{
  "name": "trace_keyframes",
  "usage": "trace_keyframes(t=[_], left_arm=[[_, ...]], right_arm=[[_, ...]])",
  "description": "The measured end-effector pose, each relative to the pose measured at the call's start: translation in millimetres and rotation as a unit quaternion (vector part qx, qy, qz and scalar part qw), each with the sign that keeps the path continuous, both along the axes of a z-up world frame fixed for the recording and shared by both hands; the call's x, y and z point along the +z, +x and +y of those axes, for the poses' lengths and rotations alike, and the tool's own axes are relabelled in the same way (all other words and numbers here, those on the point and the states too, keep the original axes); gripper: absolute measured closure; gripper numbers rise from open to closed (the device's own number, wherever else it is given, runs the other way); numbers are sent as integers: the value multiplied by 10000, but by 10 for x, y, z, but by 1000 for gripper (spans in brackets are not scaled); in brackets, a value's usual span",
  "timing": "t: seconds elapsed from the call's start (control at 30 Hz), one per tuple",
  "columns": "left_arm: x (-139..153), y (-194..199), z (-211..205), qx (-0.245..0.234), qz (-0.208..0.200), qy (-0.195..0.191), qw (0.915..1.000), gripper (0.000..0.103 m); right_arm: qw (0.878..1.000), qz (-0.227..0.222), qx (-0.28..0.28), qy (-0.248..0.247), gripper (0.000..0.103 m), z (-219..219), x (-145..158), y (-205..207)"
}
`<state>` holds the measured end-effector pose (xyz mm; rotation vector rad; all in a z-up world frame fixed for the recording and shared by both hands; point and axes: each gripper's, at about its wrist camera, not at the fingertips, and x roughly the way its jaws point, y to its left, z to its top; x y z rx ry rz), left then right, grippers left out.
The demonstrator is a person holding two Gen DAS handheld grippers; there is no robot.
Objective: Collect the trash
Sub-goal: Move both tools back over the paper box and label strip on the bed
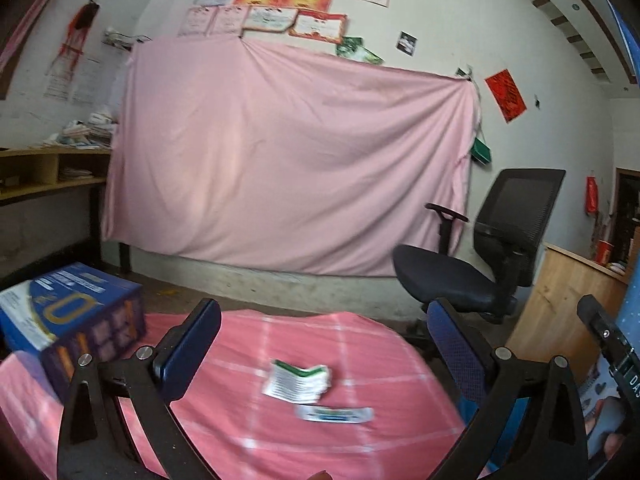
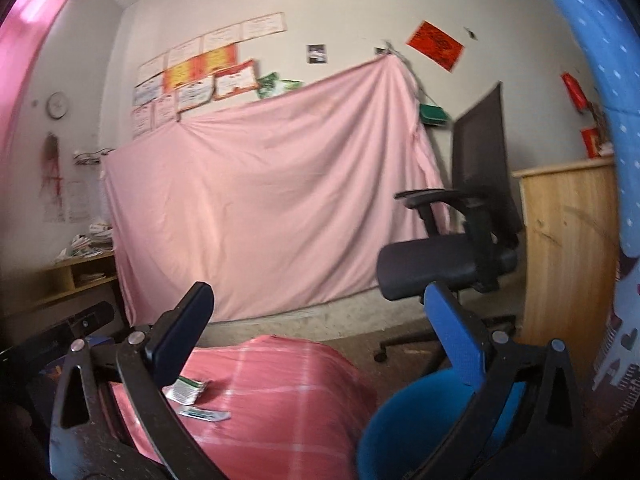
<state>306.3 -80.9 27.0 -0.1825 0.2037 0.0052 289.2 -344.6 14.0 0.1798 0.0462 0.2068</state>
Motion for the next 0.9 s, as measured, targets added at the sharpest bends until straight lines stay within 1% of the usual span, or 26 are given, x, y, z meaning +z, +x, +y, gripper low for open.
trace_keyframes(t=[0.17,0.23,0.27,0.33,0.37,0.4,0.43,0.6,0.63,0.67,0.7,0.73,0.8,0.9], left_arm=[[-78,-99,291,295,-46,114,9995,2],[-133,-124,378,377,-39,167,9991,2],[-163,-130,420,409,-25,194,9990,2],[-238,-128,515,486,57,256,9985,2],[-273,-112,547,505,107,275,9983,2],[-311,-97,594,528,168,283,9981,2],[-342,-91,635,535,217,280,9979,2],[-489,7,773,523,525,212,9970,2],[-507,23,787,535,566,212,9967,2],[-527,49,794,547,631,219,9963,2],[-540,80,796,544,702,225,9958,2],[-564,115,809,540,796,232,9951,2],[-604,177,831,554,957,250,9936,2],[-680,290,869,542,1286,310,9897,2]], right_arm=[[9993,-7,334,-183,0,292,10,52],[9978,55,552,-358,0,493,-19,90],[9978,55,552,-358,0,493,-19,90],[9953,182,731,-610,0,703,-80,142],[9953,182,731,-610,0,703,-80,142],[9930,316,830,-774,0,826,-132,198],[9930,316,830,-774,0,826,-132,198],[9848,876,1010,-1111,0,1066,-311,416],[9791,1208,1063,-1246,0,1119,-398,527],[9755,1401,1093,-1296,0,1142,-448,590],[9755,1401,1093,-1296,0,1142,-448,590],[9725,1542,1141,-1317,0,1152,-496,636],[9620,1958,1274,-1416,0,1194,-607,779],[9480,2360,1451,-1568,0,1268,-729,935]])
